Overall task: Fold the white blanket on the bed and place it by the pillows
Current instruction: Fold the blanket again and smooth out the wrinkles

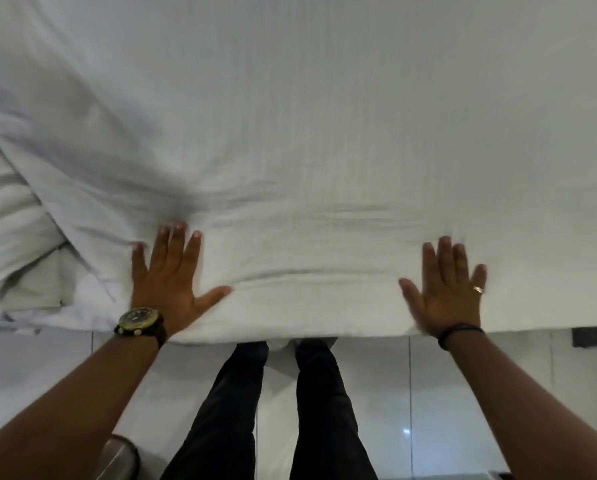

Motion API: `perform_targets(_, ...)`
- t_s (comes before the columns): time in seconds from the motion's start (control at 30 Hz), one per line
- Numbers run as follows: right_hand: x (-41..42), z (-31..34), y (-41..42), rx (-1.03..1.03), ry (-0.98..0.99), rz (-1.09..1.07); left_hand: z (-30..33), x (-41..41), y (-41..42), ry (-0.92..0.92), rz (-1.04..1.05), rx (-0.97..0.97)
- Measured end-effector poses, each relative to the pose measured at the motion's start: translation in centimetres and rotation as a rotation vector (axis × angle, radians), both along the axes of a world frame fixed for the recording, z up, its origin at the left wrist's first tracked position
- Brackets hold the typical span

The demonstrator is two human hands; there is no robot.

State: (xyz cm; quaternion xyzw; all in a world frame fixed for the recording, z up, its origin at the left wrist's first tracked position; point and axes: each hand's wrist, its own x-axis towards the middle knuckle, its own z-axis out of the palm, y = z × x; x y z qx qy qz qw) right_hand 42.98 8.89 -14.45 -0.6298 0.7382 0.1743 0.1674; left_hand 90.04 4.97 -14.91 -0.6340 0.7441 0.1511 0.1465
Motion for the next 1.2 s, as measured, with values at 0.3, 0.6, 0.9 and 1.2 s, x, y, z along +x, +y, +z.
perform_targets(0.3, 14.9, 2.6, -9.5, -0.115, -0.259, 0.103, 0.7, -8.7, -5.3, 0.233, -0.226, -0.103)
perform_targets(0.6, -1.4, -2.6, -17.8, -0.125, -0.043, 0.078, -1.2, -4.3, -21.4, -0.011, -0.255, -0.146)
perform_targets(0.9, 7.9, -1.1, -29.9, -0.21, -0.279, 0.267, -2.4, -17.1, -26.0, 0.162, -0.293, -0.248)
perform_targets(1.2, -6.5, -4.3, -41.0, -0.266, -0.112, 0.074, -3.5, -17.5, -41.2, -0.034, -0.02, -0.196)
